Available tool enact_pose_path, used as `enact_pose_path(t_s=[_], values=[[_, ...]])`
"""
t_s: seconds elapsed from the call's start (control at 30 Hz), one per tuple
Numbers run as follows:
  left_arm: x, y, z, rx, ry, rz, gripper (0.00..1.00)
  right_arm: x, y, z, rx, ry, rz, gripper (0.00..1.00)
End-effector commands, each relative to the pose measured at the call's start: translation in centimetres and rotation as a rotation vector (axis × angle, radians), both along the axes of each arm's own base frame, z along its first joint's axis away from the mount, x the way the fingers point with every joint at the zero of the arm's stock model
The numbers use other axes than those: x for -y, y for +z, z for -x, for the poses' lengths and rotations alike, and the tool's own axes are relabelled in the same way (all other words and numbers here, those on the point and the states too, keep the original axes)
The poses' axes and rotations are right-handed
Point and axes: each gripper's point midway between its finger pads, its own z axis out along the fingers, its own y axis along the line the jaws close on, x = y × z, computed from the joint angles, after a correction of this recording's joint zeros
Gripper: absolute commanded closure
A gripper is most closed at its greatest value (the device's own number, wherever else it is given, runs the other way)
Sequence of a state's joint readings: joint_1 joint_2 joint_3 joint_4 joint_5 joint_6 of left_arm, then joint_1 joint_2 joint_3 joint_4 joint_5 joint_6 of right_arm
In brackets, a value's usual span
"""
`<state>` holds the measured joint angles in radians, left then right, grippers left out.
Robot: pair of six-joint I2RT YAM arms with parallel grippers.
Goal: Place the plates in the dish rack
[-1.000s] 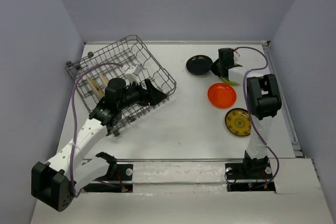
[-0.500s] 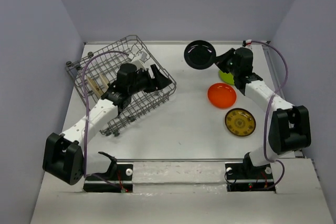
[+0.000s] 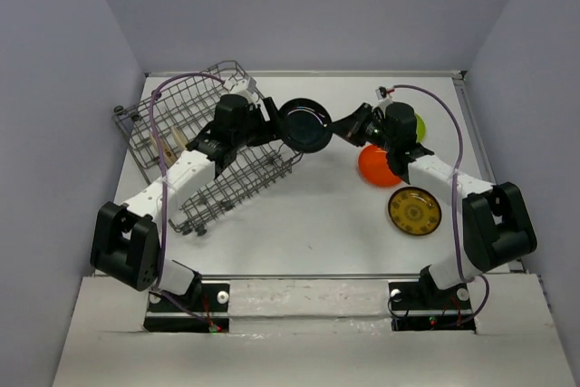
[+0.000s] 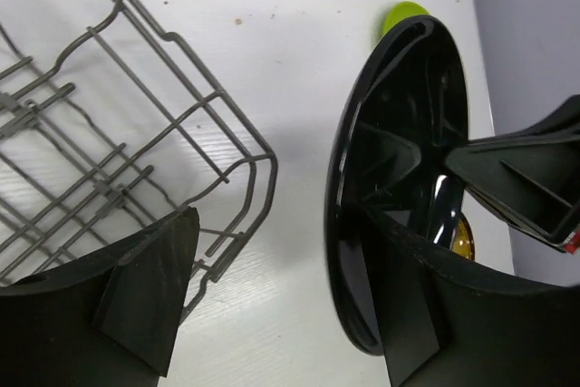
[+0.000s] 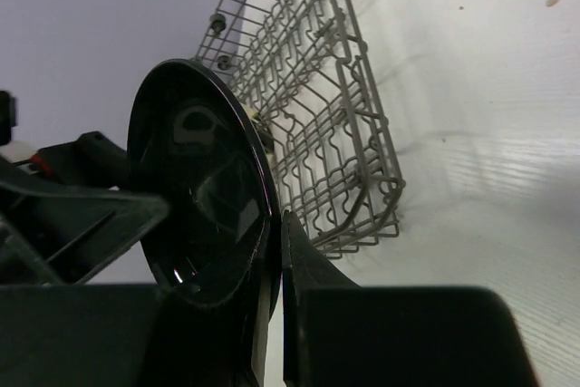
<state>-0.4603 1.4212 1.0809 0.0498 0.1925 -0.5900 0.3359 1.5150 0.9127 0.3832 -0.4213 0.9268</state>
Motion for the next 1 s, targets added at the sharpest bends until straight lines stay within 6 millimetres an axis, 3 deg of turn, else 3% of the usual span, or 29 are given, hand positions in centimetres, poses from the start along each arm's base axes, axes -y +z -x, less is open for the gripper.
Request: enact_pose_path(t_s=[0.0, 0.13, 0.17, 0.27, 0.33, 0.4, 0.43, 0.47, 0.57, 0.6, 0.73, 0.77, 0.87, 0.9, 0.97], values=[[-2.8, 0.9, -1.8, 0.046, 0.105, -0.083, 0.19, -1.8, 2.7, 0.9, 0.107, 0.107, -0.098, 0.93], [-2.5, 1.1, -2.0, 0.054, 0.090, -0.076, 0.27, -3.2, 2.3, 1.6, 0.089, 0.160, -0.088, 0.93], [-2.4, 1.4, -2.2, 0.066, 0.089, -0.066, 0.39, -3.3, 2.1, 1.4, 0.084, 0.165, -0.083, 0.93], [-2.2, 1.7, -2.1, 0.074, 0.086, -0.046, 0.58, -3.8, 1.7, 1.7, 0.076, 0.179, -0.078, 0.93], [-2.1, 1.5, -2.0, 0.070, 0.076, -0.041, 0.63, -4.3, 1.6, 2.1, 0.072, 0.204, -0.083, 0.93], [-1.9, 1.3, -1.8, 0.068, 0.069, -0.036, 0.74, -4.8, 1.6, 2.5, 0.073, 0.232, -0.092, 0.93], [-2.0, 1.2, -1.7, 0.065, 0.070, -0.035, 0.89, -4.9, 1.5, 2.5, 0.070, 0.235, -0.093, 0.93], [-2.1, 1.6, -1.6, 0.072, 0.073, -0.033, 0.94, -4.9, 1.4, 2.5, 0.067, 0.238, -0.092, 0.93], [-2.9, 2.3, -1.2, 0.087, 0.092, -0.026, 0.95, -4.9, 1.3, 2.8, 0.068, 0.248, -0.093, 0.81], [-3.4, 2.3, -1.2, 0.085, 0.109, -0.030, 0.95, -4.9, 1.3, 2.9, 0.067, 0.248, -0.089, 0.66], [-8.1, 4.1, -1.6, 0.097, 0.249, -0.069, 0.95, -4.0, 1.2, 3.1, 0.067, 0.207, -0.043, 0.42], [-10.5, 4.3, -1.7, 0.088, 0.327, -0.103, 0.95, -3.9, 1.0, 3.3, 0.066, 0.205, -0.027, 0.37], [-14.4, 6.8, -1.3, 0.113, 0.474, -0.211, 0.94, -3.4, 1.0, 4.1, 0.073, 0.201, -0.020, 0.31], [-16.4, 8.5, -1.4, 0.145, 0.566, -0.259, 0.95, -3.4, 1.0, 4.3, 0.073, 0.202, -0.021, 0.30], [-18.5, 8.3, -0.8, 0.102, 0.643, -0.354, 0.94, -3.2, 1.2, 4.9, 0.081, 0.207, -0.021, 0.29]])
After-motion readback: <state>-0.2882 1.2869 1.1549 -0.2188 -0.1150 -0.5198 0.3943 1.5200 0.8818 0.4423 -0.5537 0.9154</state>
